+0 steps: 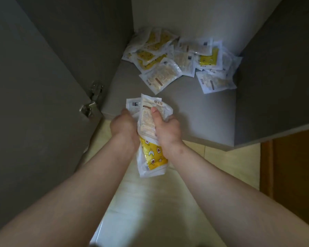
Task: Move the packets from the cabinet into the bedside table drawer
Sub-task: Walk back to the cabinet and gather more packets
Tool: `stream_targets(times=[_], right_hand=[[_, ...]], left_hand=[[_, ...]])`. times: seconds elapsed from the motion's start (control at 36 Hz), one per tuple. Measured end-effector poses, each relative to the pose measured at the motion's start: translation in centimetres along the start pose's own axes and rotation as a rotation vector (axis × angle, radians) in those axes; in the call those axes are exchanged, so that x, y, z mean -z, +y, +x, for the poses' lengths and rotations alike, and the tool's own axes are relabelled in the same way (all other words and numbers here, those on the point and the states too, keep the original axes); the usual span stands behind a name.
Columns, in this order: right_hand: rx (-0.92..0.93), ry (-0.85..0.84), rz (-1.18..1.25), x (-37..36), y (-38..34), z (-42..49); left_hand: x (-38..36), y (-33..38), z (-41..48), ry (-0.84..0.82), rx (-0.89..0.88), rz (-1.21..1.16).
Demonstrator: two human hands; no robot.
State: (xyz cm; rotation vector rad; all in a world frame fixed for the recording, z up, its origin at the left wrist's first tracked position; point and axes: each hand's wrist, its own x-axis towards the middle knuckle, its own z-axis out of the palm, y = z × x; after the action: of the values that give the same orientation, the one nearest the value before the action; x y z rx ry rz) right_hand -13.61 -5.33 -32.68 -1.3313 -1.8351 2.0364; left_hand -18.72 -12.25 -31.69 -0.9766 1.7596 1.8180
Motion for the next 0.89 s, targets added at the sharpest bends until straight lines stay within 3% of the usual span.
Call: stream_targets(times=[0.11, 0.22, 0.42, 0.5, 0.61, 0.89], right_hand=[[0.014, 0.100, -0.139, 1.5, -1.8, -4.3], [0.043, 0.113, -0.244, 3.2, -6.1, -10.1], [0.014, 0.097, -0.246, 4.2, -17.1, -21.8], [0.010, 0.076, -0.181, 4.6, -22.0, -26.5], [0.079, 0.013, -0.139, 4.5, -28.3, -32.0], [0.379, -0.253, -0.288, 2.6, -40.8, -45.6]], left_hand=[[1.8, 0.6, -4.5, -0.057, 0.102, -0.018], [4.0, 3.3, -11.2, -0.020, 0.066, 0.060], [8.0, 12.3, -23.6, 0.045, 0.096, 0.121], [9.9, 16.7, -29.2, -0.015, 0.097, 0.114], [12.8, 22.2, -35.9, -0.117, 0.022, 0.077], [22.3, 30.1, -52.5, -0.028, -0.282, -0.190]])
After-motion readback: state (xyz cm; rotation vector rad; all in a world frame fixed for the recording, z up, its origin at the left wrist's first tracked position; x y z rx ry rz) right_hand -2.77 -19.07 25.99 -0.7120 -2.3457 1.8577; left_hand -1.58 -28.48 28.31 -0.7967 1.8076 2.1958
